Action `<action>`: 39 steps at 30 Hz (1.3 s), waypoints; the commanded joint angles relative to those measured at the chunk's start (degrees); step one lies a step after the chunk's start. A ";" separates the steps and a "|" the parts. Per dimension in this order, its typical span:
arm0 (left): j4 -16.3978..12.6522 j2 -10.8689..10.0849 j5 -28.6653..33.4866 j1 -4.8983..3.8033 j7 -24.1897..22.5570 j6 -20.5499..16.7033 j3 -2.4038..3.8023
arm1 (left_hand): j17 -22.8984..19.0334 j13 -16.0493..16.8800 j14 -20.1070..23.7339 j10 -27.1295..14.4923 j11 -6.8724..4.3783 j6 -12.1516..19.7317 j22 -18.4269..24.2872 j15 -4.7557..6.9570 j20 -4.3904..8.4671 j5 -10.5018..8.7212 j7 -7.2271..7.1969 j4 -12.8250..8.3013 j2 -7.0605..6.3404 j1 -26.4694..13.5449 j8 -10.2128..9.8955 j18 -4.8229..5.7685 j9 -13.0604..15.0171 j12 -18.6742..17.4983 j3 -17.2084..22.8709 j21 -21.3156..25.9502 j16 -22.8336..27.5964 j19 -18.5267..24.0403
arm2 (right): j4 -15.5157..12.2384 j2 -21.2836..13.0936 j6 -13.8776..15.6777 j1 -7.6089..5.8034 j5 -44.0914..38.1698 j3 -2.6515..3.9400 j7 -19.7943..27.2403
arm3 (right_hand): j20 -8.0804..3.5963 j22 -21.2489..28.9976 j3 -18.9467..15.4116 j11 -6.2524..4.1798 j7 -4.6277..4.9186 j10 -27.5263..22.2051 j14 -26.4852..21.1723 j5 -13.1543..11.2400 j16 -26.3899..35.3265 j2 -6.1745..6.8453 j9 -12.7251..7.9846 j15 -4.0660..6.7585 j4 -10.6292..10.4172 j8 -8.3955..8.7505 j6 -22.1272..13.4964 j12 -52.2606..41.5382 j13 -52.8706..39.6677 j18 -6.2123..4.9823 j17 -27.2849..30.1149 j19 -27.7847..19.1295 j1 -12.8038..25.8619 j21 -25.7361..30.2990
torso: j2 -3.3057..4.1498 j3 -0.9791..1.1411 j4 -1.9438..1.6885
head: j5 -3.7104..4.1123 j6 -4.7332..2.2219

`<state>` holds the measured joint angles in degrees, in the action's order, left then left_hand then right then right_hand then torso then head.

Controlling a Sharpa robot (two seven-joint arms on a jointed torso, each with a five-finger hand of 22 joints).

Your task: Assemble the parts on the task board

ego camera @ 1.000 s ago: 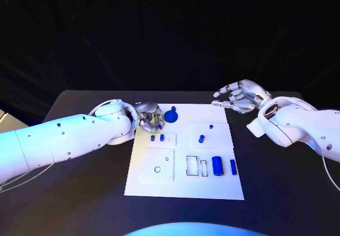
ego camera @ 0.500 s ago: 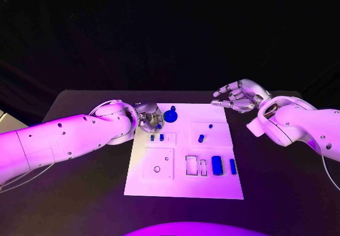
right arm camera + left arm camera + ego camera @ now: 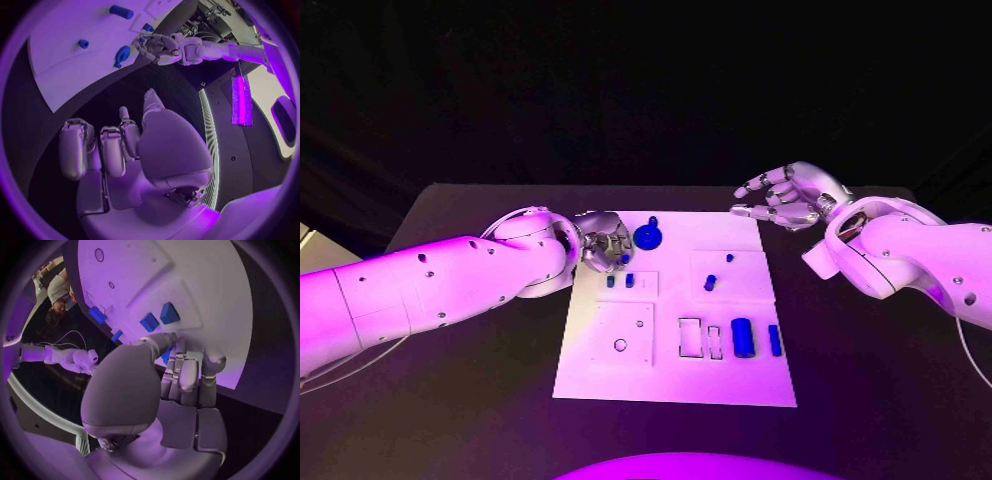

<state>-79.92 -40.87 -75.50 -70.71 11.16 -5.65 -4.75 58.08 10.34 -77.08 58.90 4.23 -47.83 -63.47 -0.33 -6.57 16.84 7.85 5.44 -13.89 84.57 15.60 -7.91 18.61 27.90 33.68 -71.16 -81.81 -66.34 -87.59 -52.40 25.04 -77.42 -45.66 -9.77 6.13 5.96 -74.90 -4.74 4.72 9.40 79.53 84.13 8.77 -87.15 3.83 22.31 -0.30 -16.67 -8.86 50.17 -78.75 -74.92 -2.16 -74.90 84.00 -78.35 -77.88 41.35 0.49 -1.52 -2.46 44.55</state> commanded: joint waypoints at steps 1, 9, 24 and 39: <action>0.08 -0.10 0.33 -0.03 0.49 1.11 0.04 | -0.16 0.19 0.28 0.52 0.00 1.86 0.08 -0.20 -0.09 -0.01 -0.24 -0.35 -0.21 -0.69 -1.39 0.75 -0.62 -0.59 0.08 0.28 -0.23 0.25 | -0.02 -0.02 -0.50 0.03 -0.45 0.01 0.59 | 0.25 -8.99 -0.34 -0.10 0.02 -0.46 4.24 0.36 0.36 -0.41 -0.06 0.01 0.01 -0.38 -0.17 0.49 -3.21 -0.52 -8.74 0.92 -0.05 0.28 | 0.05 0.04 -0.01 | -0.01 -0.01; 0.47 -0.47 0.35 -0.02 0.85 1.20 0.06 | -0.09 0.42 0.24 0.77 -0.07 3.52 0.03 -0.15 -0.05 -0.03 -0.45 -0.51 -0.26 -0.84 -2.60 0.77 -1.24 -0.91 -0.13 0.32 -0.29 0.12 | 0.08 -0.10 -0.55 0.03 -0.54 0.01 0.42 | 0.22 -7.88 -0.57 -0.11 0.00 -3.84 3.67 0.30 1.48 -0.35 -0.15 0.03 0.02 -0.40 -0.30 4.28 0.50 -0.99 -6.81 -0.01 -0.31 2.59 | 0.05 0.02 0.00 | 0.01 0.09; 1.75 -4.26 16.39 0.02 -7.18 -5.83 1.34 | -9.43 1.99 5.72 -0.58 1.08 -3.51 6.74 -1.03 -0.42 0.32 1.53 -0.54 1.42 -1.43 1.14 -0.94 -0.32 -0.13 0.44 5.95 3.17 6.72 | 1.01 0.18 -4.16 0.94 -19.71 0.00 -3.66 | -0.27 -2.10 8.34 -0.08 -0.33 -17.14 1.61 0.22 9.33 1.51 -1.71 0.37 0.02 -0.89 3.77 62.80 54.12 -2.96 3.38 -3.04 -15.11 15.15 | 0.07 0.12 0.15 | 0.96 -0.80; -2.72 -12.08 61.68 0.03 -29.83 0.00 2.01 | -31.95 1.47 23.04 -8.22 3.50 -0.18 19.09 -3.44 -2.71 0.26 3.18 -0.51 1.89 -4.34 1.45 -2.60 -0.85 -0.03 -2.11 21.81 22.59 19.36 | 0.61 2.56 -9.56 2.88 -50.74 -0.03 -15.17 | -0.82 -5.64 18.65 -0.36 -1.64 -13.70 2.41 -3.73 9.14 7.11 -3.09 0.32 0.16 -0.05 7.01 72.43 65.09 -1.78 4.01 -0.28 -12.38 9.04 | 0.07 0.04 -0.02 | 2.67 -0.99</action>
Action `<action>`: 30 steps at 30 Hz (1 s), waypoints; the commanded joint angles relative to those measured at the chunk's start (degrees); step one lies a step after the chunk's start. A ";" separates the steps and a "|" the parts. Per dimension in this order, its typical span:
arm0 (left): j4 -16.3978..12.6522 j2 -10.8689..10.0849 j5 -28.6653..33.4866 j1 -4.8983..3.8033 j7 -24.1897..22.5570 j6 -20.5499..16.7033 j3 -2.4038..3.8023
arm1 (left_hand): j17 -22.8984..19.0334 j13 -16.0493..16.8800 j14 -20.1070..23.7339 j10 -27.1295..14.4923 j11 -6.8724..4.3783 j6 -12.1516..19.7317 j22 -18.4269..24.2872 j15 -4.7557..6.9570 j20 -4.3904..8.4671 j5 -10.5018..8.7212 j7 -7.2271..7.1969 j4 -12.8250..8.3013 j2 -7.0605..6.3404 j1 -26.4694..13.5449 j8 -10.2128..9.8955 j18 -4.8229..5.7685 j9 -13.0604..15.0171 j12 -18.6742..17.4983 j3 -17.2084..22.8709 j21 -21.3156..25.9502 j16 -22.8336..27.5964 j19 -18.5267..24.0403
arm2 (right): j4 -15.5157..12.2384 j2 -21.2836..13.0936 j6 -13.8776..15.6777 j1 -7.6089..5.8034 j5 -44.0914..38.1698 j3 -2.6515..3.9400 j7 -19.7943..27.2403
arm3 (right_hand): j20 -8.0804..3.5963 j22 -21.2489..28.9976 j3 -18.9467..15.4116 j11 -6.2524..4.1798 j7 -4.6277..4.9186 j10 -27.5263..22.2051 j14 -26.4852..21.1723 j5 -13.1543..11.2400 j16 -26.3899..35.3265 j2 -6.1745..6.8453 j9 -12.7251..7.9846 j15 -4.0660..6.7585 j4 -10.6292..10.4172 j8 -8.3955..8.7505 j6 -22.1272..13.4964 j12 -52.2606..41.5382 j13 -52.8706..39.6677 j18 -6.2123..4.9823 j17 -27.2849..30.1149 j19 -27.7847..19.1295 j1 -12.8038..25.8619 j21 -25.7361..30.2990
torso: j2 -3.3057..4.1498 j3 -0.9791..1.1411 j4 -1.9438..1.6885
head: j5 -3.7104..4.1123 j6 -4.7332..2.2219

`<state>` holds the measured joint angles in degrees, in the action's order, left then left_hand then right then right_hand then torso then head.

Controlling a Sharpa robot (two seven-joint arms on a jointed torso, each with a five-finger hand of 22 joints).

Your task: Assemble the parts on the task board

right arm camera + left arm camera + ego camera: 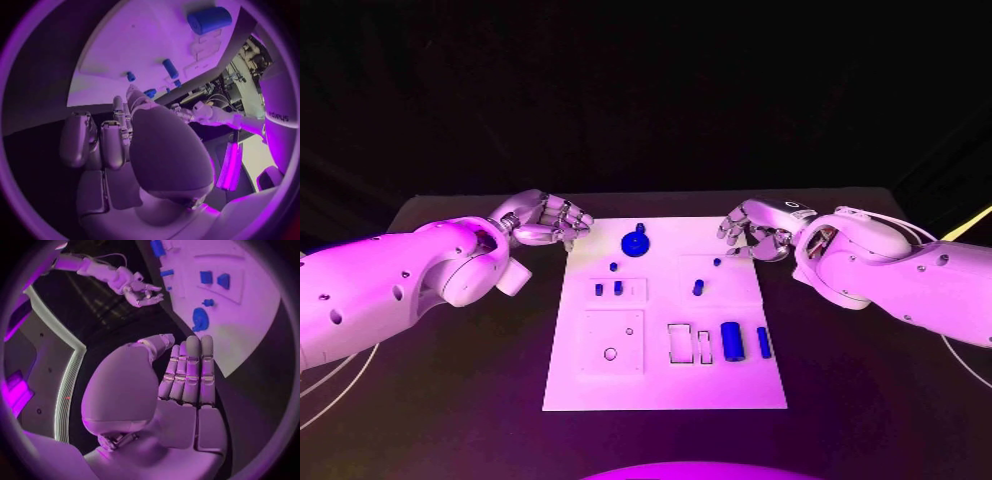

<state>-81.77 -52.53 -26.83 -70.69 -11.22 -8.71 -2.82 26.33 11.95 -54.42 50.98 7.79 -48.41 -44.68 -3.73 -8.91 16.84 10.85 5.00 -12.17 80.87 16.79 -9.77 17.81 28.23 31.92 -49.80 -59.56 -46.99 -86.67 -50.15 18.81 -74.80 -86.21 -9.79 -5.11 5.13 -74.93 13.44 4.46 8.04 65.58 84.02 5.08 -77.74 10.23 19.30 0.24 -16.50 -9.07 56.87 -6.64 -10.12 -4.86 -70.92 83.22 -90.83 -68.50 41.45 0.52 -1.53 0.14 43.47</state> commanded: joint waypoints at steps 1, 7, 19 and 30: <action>-1.26 -0.79 13.67 0.01 -7.80 3.30 0.08 | -0.28 -0.22 0.37 -0.24 -0.04 0.40 0.49 -0.05 -0.39 0.28 0.21 -0.02 0.17 -0.63 0.30 -0.75 -0.05 -0.38 -0.45 0.70 0.50 -0.06 | -0.44 0.53 -3.56 0.45 -10.89 -0.01 -4.18 | 0.00 -5.75 0.72 -0.09 -0.29 0.20 2.55 0.00 -0.35 0.91 -0.10 -0.22 -0.02 0.19 0.35 0.47 0.47 0.97 -0.03 0.58 0.22 -0.58 | -0.02 -0.02 -0.02 | 0.11 0.08; -2.39 -1.81 15.23 0.03 -8.52 3.58 0.09 | -0.52 -0.41 0.23 0.07 0.08 0.67 0.98 -0.08 -0.40 0.26 0.57 -0.17 0.20 -0.32 0.30 -0.77 -0.11 -0.36 -0.73 1.30 0.92 -0.42 | -0.81 1.47 -5.17 1.11 -13.61 -0.04 -5.57 | -0.10 -6.13 2.21 -0.30 -0.49 0.11 2.61 0.88 -0.58 2.02 -0.24 -0.07 -0.01 0.40 0.35 1.18 1.44 1.04 -0.02 0.73 0.72 -1.04 | -0.05 -0.11 -0.06 | -0.09 0.54; -2.80 -2.25 16.10 0.02 -8.53 3.15 0.09 | -0.65 -0.57 0.07 0.17 0.22 0.96 1.22 -0.15 -0.41 0.27 0.83 -0.31 0.28 -0.03 0.21 -0.78 -0.19 -0.40 -0.87 1.57 1.11 -0.75 | -1.49 2.60 -5.61 1.83 -14.69 -0.08 -5.87 | -0.45 -6.61 5.22 -0.73 -0.95 1.61 2.65 1.69 -0.86 2.47 -0.05 0.35 0.07 -0.02 1.62 1.67 2.58 1.12 0.11 0.87 2.09 -1.48 | 0.00 -0.05 -0.01 | -0.05 0.58; -3.05 -2.31 16.16 0.02 -7.83 3.03 0.09 | -0.28 -0.89 -1.39 0.30 0.34 1.15 1.29 -0.13 -0.35 0.23 1.06 -0.43 0.61 0.33 0.22 -0.81 -0.30 -0.48 -1.37 1.30 0.21 -2.19 | 0.15 3.94 -6.43 2.61 -14.76 -0.11 -6.39 | -0.31 -7.28 11.63 -0.46 -0.58 4.11 2.59 1.53 -1.21 2.63 0.49 0.10 0.68 -0.64 3.11 2.64 3.74 1.25 0.27 1.02 2.17 -2.11 | 0.00 0.03 0.02 | -0.07 0.65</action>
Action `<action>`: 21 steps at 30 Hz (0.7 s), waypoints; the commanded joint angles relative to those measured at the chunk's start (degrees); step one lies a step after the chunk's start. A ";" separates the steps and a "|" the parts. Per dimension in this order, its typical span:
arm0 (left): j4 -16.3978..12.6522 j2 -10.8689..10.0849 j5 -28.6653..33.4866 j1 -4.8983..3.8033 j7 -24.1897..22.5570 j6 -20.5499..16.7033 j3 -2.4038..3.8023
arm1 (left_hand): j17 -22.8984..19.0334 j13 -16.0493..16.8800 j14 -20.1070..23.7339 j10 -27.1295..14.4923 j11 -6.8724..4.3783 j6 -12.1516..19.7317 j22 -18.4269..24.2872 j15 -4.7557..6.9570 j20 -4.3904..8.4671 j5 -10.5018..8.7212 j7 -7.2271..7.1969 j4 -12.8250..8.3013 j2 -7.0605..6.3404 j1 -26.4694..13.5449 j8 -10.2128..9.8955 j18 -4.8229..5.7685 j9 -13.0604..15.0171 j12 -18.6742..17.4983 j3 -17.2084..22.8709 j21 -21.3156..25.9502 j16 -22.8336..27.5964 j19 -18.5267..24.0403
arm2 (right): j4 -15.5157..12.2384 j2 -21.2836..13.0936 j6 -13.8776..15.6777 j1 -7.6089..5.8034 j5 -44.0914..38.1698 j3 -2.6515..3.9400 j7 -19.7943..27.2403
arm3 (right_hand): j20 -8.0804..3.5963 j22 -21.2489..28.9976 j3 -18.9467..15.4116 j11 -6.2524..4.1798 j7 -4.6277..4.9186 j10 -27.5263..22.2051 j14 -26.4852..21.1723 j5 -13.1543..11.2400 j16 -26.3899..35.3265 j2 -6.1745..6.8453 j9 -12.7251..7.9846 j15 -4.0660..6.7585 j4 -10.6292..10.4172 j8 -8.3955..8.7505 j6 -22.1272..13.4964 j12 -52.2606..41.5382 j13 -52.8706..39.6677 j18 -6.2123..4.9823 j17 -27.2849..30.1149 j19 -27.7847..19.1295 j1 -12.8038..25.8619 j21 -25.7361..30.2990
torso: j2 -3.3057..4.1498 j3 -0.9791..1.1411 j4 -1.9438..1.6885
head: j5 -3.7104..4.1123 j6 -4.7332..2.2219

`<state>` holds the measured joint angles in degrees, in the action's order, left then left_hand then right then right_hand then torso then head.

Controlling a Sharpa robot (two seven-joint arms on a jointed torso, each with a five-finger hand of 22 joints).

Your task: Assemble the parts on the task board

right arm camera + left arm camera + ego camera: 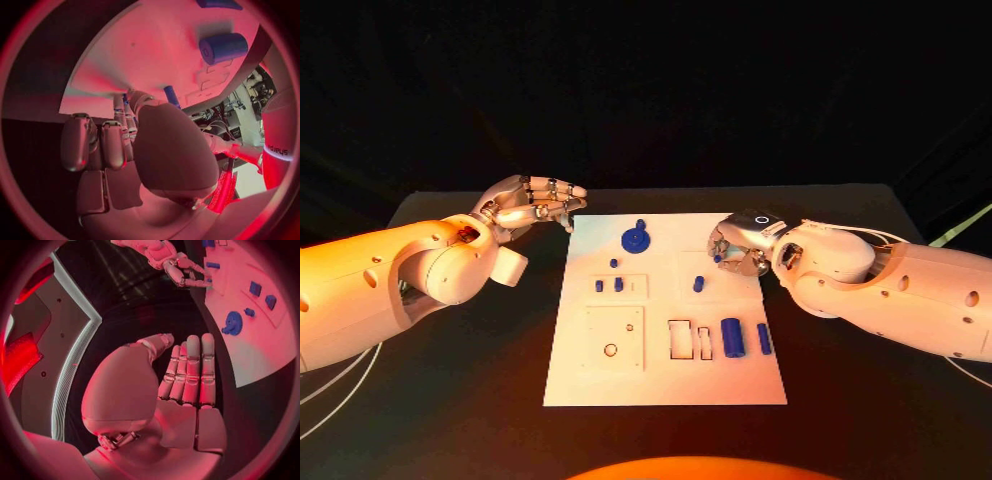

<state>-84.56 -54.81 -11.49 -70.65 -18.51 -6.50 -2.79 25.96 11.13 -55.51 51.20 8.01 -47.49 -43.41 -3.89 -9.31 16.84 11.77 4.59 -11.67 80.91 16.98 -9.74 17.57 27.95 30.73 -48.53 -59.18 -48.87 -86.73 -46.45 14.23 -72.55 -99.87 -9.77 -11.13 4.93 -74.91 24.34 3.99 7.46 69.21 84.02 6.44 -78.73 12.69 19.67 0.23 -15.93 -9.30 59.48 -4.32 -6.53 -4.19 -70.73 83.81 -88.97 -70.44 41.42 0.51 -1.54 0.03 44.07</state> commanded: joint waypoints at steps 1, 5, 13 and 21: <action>-0.27 -0.04 0.81 -0.02 -0.49 0.82 0.06 | 0.10 -0.07 -0.32 0.07 0.12 0.24 0.03 0.03 0.06 0.23 0.15 -0.02 0.11 0.28 0.03 -0.85 -0.06 -0.21 -0.19 0.04 -0.19 -0.33 | 0.28 0.32 -1.93 0.42 -1.10 -0.13 -0.39 | -0.11 -7.33 1.20 0.01 0.00 0.60 2.59 0.18 -0.26 0.12 0.18 0.10 0.20 -0.46 0.57 0.37 0.23 0.58 0.08 0.42 0.36 -0.18 | 0.02 0.06 0.06 | 0.01 0.10; -0.24 -0.10 0.81 -0.02 -0.33 0.75 0.06 | 0.11 -0.10 -0.31 0.03 0.15 0.29 0.04 0.01 0.05 0.22 0.18 0.01 0.06 0.24 0.01 -0.83 -0.07 -0.24 -0.25 0.05 -0.20 -0.37 | 0.56 0.76 -2.27 0.64 -1.12 -0.14 -0.51 | -0.12 -7.42 2.79 -0.07 -0.06 1.01 2.55 0.17 -0.29 -0.09 0.40 0.12 0.67 -0.65 0.87 0.47 0.48 0.57 0.19 0.40 0.50 -0.14 | 0.02 0.07 0.05 | 0.03 0.12; -0.24 -0.17 0.81 -0.02 0.04 0.73 0.06 | 0.12 -0.15 -0.26 -0.04 0.18 0.38 0.07 -0.02 0.05 0.23 0.23 0.06 0.05 0.18 -0.03 -0.82 -0.10 -0.29 -0.30 0.09 -0.19 -0.41 | 0.83 1.33 -2.82 0.97 -1.94 -0.15 -1.38 | -0.58 -7.66 7.01 -0.78 -0.73 3.77 2.46 0.37 -0.35 -1.40 1.82 0.72 3.53 -2.29 2.88 0.16 0.53 0.50 0.53 0.28 1.46 0.10 | -0.01 0.04 0.00 | 0.22 0.35; -0.17 -0.22 0.81 -0.02 0.24 0.60 0.06 | 0.14 -0.21 -0.24 -0.13 0.21 0.50 0.10 -0.03 0.05 0.25 0.27 0.05 0.05 0.23 -0.08 -0.82 -0.14 -0.36 -0.32 0.12 -0.20 -0.45 | 0.45 1.27 -1.21 1.10 -3.27 -0.15 -2.64 | -0.97 -8.28 10.51 -1.19 -0.89 5.99 2.41 1.02 -0.39 -2.11 3.39 1.13 6.92 -3.59 3.30 0.28 0.18 0.67 0.77 0.55 2.77 -0.72 | -0.05 0.03 0.03 | 0.21 0.50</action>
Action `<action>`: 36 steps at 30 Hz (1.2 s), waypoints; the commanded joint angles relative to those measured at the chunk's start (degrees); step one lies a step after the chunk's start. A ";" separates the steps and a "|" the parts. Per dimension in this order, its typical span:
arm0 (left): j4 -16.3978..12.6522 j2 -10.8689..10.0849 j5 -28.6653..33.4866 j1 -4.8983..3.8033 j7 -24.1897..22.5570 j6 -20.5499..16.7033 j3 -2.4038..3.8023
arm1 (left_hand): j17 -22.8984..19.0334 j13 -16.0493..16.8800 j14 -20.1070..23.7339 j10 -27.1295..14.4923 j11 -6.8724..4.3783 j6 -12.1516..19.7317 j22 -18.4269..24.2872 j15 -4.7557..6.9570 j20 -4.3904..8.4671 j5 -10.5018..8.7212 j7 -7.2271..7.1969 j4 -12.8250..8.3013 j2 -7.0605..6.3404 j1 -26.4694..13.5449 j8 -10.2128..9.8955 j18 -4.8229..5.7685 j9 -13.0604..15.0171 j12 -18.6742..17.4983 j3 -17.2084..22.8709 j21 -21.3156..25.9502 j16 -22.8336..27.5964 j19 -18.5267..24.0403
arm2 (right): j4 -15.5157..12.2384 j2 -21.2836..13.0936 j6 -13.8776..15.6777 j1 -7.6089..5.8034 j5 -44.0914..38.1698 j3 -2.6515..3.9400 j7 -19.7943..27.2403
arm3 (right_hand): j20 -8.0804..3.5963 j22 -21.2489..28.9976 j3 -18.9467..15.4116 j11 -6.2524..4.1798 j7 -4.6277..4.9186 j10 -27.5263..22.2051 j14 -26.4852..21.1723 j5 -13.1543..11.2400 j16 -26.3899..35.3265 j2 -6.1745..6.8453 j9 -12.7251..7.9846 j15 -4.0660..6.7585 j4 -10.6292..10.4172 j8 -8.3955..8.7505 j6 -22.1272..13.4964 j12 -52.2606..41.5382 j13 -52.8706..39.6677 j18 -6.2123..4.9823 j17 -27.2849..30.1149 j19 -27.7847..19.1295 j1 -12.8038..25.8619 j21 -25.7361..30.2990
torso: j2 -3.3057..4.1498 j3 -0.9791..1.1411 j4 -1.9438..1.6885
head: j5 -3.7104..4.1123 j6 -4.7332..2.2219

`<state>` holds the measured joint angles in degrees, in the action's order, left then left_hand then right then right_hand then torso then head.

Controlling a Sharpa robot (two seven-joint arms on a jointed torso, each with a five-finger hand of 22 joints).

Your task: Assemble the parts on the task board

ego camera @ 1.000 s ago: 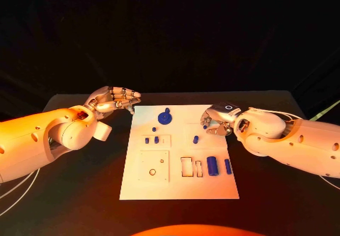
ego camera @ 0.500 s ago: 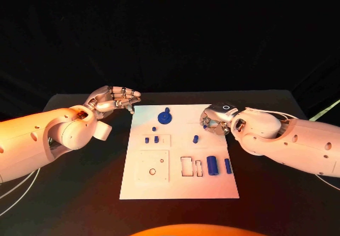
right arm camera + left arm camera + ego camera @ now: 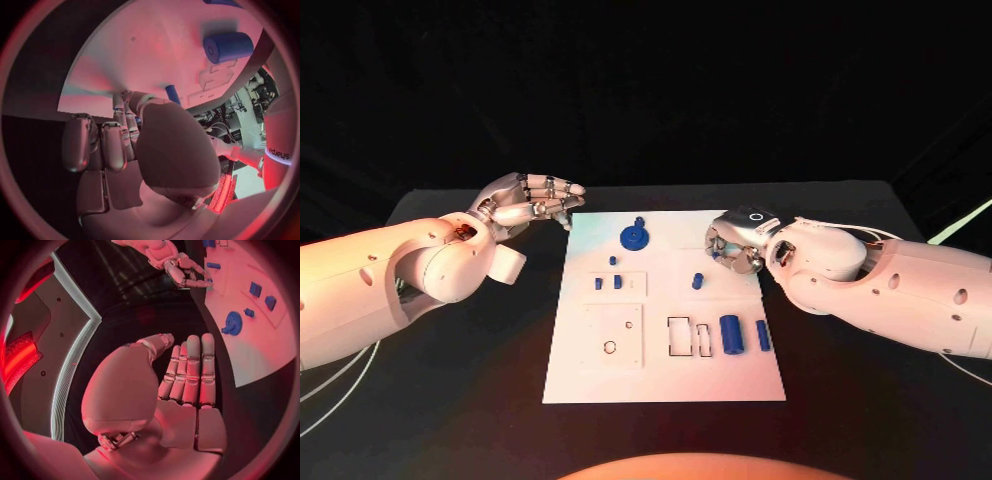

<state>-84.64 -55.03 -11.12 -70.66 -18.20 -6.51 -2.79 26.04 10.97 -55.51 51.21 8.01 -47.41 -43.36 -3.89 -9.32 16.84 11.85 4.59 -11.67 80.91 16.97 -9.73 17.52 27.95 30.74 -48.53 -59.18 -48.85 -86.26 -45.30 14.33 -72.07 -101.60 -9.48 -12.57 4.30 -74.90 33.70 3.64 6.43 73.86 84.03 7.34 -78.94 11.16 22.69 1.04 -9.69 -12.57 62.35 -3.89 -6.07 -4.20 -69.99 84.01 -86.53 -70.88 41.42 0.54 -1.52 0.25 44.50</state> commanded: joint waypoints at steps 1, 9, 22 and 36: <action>-0.09 -0.01 0.44 -0.02 -0.06 0.60 0.06 | 0.06 -0.05 -0.24 -0.13 0.22 0.41 0.05 -0.03 0.05 0.25 0.18 0.05 0.05 0.23 -0.07 -0.82 -0.09 -0.36 -0.32 0.12 -0.20 -0.47 | -0.04 0.11 -1.14 0.63 -1.61 -0.44 -1.27 | -0.34 -8.32 1.48 -0.85 0.16 1.46 2.37 0.10 -0.16 -0.53 0.49 0.33 0.97 -0.40 0.44 -0.12 -0.31 0.69 0.09 0.36 0.47 -0.31 | -0.04 -0.01 0.00 | 0.00 0.09; 0.13 -0.06 0.43 -0.02 -0.03 0.55 0.06 | 0.10 -0.17 -0.19 -0.31 0.28 0.64 0.09 -0.04 0.07 0.30 0.26 -0.11 0.01 0.48 -0.16 -0.82 -0.16 -0.47 -0.33 0.15 -0.22 -0.58 | -0.64 -0.23 2.75 0.66 -2.49 -0.42 -2.49 | -0.35 -8.62 2.91 -0.90 0.18 2.14 2.34 0.09 -0.16 -0.10 1.18 0.42 2.26 -0.89 0.61 -0.05 -0.50 0.76 0.24 0.49 1.52 -0.71 | -0.08 -0.03 -0.05 | 0.00 0.04; 0.38 0.07 0.43 -0.02 0.08 0.57 0.06 | 0.13 -0.33 -0.15 -0.68 0.43 1.05 0.13 -0.13 0.04 0.33 0.41 -0.14 -0.07 0.54 -0.34 -0.80 -0.27 -0.66 -0.43 0.20 -0.23 -0.68 | -3.90 -2.95 8.94 -0.06 -1.52 0.13 -2.11 | -0.35 -9.15 3.39 -0.96 0.18 2.43 2.37 0.07 -0.31 0.15 1.52 0.51 2.77 -1.13 0.73 -0.03 -0.59 1.01 0.06 0.90 2.17 -2.05 | -0.07 -0.08 -0.07 | 0.02 -0.32; 0.42 0.28 0.43 -0.02 0.16 0.56 0.06 | 0.16 -0.49 -0.08 -1.10 0.58 1.50 0.19 -0.25 -0.02 0.34 0.56 -0.15 -0.15 0.58 -0.52 -0.78 -0.39 -0.85 -0.54 0.29 -0.22 -0.72 | -12.18 -5.05 11.75 -0.31 1.53 0.64 -0.39 | -0.35 -9.31 3.59 -0.96 0.20 2.38 2.40 -0.06 -0.42 0.21 1.65 0.54 2.95 -1.17 0.67 0.07 -0.60 1.07 -0.09 1.02 2.46 -2.42 | -0.05 0.04 0.03 | -1.17 -0.05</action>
<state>-84.14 -54.89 -11.06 -70.65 -17.82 -6.53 -2.79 26.14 10.53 -55.50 50.59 8.61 -46.18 -43.25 -3.89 -9.32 16.84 11.86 4.43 -11.67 80.91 16.73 -9.72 17.18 27.49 30.58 -48.53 -59.18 -49.26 -97.71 -50.57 24.38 -72.53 -100.76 -8.86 -14.17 4.30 -74.93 36.95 4.20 6.62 74.52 84.03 7.09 -79.17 11.56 24.27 1.03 -6.79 -13.51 62.53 -3.75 -6.60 -3.50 -70.10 84.01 -84.49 -73.06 41.35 0.58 -1.48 -0.59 44.34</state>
